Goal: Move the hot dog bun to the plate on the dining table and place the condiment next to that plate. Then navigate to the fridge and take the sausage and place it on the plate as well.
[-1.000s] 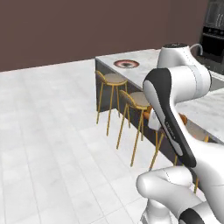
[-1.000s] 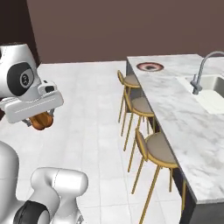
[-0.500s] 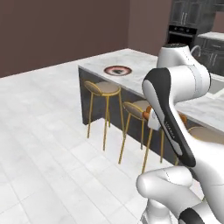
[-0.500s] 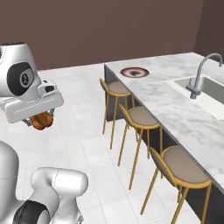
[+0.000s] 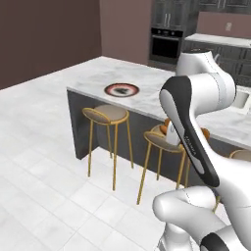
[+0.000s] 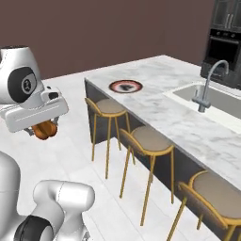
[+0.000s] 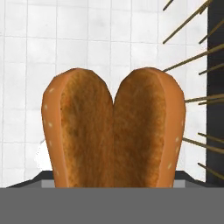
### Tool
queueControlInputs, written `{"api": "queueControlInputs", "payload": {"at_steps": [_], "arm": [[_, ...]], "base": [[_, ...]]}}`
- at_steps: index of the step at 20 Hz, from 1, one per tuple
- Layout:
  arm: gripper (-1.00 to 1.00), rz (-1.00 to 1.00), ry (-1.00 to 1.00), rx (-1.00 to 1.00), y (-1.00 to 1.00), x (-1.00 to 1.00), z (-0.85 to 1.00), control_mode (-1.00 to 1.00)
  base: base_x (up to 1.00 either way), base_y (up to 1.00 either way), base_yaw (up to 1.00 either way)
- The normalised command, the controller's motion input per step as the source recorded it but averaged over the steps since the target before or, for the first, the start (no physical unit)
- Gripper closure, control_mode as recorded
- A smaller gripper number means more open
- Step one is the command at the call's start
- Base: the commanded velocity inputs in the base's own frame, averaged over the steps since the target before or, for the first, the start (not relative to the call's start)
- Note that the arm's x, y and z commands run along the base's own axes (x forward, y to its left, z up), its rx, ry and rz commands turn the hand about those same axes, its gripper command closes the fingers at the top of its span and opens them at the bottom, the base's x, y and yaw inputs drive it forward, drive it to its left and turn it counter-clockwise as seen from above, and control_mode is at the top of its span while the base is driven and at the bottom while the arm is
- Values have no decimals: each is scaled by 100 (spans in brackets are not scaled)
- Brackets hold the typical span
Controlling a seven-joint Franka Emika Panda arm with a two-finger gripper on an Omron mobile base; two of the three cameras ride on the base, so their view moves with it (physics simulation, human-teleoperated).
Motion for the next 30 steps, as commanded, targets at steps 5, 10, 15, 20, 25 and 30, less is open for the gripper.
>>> {"api": "queueControlInputs", "payload": {"at_steps": [5,10,15,20,25,30], "arm": [[100,0,0,0,0,0,0,100],[100,0,0,0,0,0,0,100],[100,0,0,0,0,0,0,100],[100,0,0,0,0,0,0,100],[100,0,0,0,0,0,0,100],[100,0,0,0,0,0,0,100]], "base": [[84,100,-42],[82,100,-41],[82,100,-41],[82,99,-41],[82,98,-42],[76,77,-39]]}}
